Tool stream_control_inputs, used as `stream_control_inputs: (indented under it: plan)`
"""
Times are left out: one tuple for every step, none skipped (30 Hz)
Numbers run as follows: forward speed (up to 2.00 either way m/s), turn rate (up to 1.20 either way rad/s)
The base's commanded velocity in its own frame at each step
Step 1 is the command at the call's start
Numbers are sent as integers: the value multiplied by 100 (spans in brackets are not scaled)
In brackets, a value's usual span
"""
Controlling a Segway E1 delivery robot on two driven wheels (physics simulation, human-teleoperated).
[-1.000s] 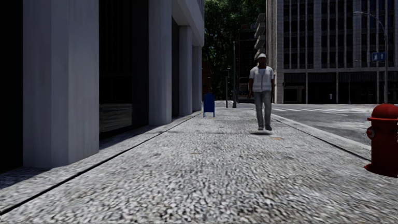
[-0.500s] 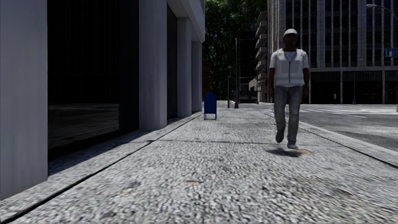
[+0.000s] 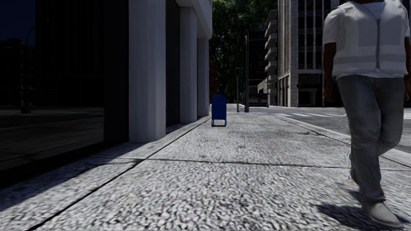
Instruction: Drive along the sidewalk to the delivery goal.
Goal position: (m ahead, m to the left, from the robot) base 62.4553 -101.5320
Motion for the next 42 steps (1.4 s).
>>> stream_control_inputs:
  plan:
    - [145, -26]
    - [145, -26]
    - [138, -27]
    - [136, -28]
    - [136, -35]
    - [136, -46]
    - [136, -46]
    - [136, -51]
    - [136, -52]
    - [136, -52]
    - [136, -52]
    - [135, -53]
    - [135, -54]
    - [135, -54]
    - [135, -54]
    - [135, -54]
    - [135, -54]
    - [135, -54]
    - [135, -54]
    - [135, -54]
    - [135, -54]
    - [135, -54]
    - [135, -54]
    - [135, -54]
    - [135, -54]
    - [135, -54]
    - [135, -54]
    - [135, -54]
    - [135, -44]
    - [142, -1]
    - [200, 0]
    - [200, 0]
    - [200, 0]
    - [200, 0]
    - [200, 0]
    - [200, 0]
    - [200, 0]
    - [200, 0]
    - [200, 0]
    - [200, 0]
    - [200, 0]
    - [200, 0]
